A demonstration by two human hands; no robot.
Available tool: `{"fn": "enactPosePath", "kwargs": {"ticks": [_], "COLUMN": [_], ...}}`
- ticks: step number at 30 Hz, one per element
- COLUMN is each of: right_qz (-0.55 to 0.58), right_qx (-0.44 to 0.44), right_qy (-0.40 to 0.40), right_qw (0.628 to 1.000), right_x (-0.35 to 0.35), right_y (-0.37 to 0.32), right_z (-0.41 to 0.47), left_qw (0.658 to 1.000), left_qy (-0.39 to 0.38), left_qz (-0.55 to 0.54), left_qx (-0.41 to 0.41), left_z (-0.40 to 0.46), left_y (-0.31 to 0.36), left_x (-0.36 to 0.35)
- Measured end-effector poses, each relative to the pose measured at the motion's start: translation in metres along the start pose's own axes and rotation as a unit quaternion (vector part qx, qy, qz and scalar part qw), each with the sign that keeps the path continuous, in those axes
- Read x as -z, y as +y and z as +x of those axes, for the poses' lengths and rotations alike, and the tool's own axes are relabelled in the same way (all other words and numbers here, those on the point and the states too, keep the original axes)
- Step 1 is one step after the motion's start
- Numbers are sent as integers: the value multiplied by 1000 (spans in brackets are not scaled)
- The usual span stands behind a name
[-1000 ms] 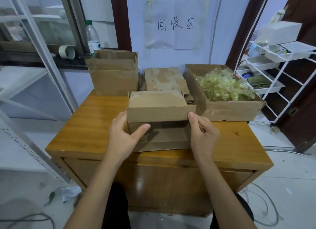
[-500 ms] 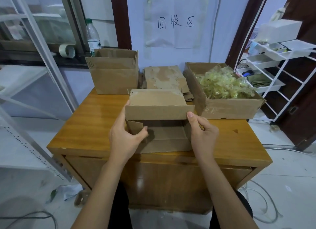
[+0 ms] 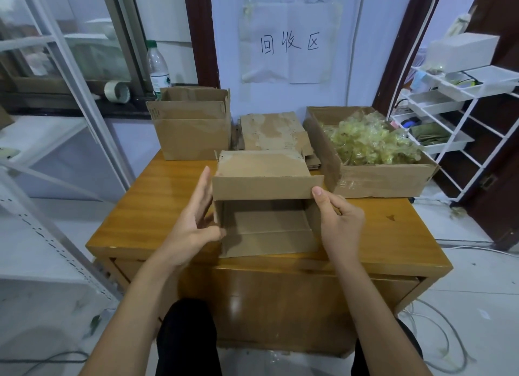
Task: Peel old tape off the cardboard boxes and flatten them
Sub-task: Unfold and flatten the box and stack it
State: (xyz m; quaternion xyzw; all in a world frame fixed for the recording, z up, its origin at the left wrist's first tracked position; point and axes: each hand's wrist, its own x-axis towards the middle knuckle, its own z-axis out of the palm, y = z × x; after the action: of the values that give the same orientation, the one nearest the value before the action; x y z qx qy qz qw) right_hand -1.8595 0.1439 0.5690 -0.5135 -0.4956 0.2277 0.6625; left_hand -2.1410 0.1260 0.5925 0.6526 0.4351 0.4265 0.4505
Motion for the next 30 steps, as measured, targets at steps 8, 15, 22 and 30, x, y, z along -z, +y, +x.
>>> {"fn": "enactPosePath", "kwargs": {"ticks": [8, 15, 22, 30], "right_qz": [-24, 58, 121, 166], "right_qx": [15, -78, -226, -361], "right_qy": [-14, 26, -5, -90], "right_qw": [1000, 995, 967, 913], "right_x": [0, 10, 34, 65], "right_y": [-11, -16, -18, -4], "right_z": [-4, -7, -9, 22], "left_qw": [958, 955, 967, 965], "left_qy": [139, 131, 132, 108], "left_qz": [-209, -110, -12, 153], "left_qx": [140, 242, 219, 185], "left_z": [30, 58, 59, 66], "left_y": [29, 13, 5, -15], "left_x": [-21, -19, -33, -42]}}
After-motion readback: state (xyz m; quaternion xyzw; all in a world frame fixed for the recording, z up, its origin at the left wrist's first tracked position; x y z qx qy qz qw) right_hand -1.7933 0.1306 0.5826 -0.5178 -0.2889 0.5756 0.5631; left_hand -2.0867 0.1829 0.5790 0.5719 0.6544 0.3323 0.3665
